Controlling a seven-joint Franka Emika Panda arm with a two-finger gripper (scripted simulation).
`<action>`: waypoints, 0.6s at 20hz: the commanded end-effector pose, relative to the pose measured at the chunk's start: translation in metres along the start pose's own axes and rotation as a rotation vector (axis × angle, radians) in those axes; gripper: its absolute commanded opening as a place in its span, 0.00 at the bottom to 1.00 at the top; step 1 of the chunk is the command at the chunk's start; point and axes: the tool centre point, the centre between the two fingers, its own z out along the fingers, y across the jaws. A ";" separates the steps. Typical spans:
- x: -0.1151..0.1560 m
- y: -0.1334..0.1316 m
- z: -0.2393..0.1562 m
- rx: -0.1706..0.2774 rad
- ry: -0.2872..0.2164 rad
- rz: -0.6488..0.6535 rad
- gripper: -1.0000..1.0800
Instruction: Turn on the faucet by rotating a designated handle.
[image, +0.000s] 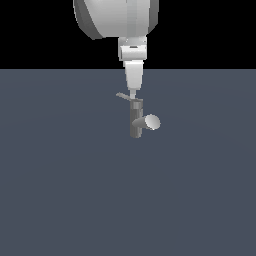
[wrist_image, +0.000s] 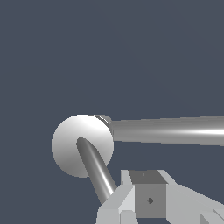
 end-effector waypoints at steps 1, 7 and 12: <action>-0.007 -0.007 0.003 0.001 -0.003 -0.009 0.00; -0.022 -0.023 0.006 -0.002 -0.008 -0.026 0.00; -0.034 -0.035 0.008 -0.005 -0.012 -0.040 0.00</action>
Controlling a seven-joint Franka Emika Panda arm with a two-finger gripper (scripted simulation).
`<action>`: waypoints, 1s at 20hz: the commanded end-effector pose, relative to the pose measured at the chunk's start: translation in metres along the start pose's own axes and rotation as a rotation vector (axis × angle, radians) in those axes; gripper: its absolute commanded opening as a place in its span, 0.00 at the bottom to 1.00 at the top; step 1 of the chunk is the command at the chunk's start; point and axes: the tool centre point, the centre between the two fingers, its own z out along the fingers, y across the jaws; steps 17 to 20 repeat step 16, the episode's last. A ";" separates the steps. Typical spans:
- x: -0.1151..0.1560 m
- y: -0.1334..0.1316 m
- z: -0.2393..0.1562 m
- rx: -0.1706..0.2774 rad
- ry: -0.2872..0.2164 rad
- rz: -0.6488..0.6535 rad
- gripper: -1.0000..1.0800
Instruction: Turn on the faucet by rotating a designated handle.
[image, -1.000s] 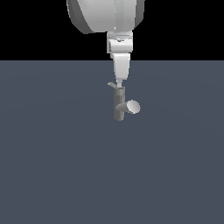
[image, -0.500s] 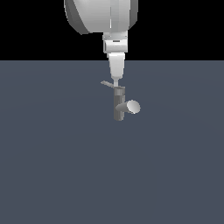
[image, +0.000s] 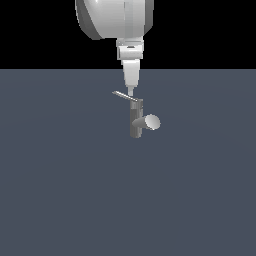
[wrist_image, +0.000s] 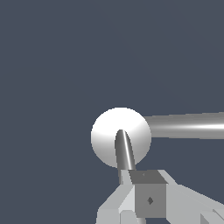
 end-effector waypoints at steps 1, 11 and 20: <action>-0.030 -0.005 0.012 -0.012 -0.014 -0.039 0.00; -0.053 -0.028 0.017 -0.018 -0.021 -0.065 0.00; -0.061 -0.036 0.019 -0.020 -0.024 -0.074 0.00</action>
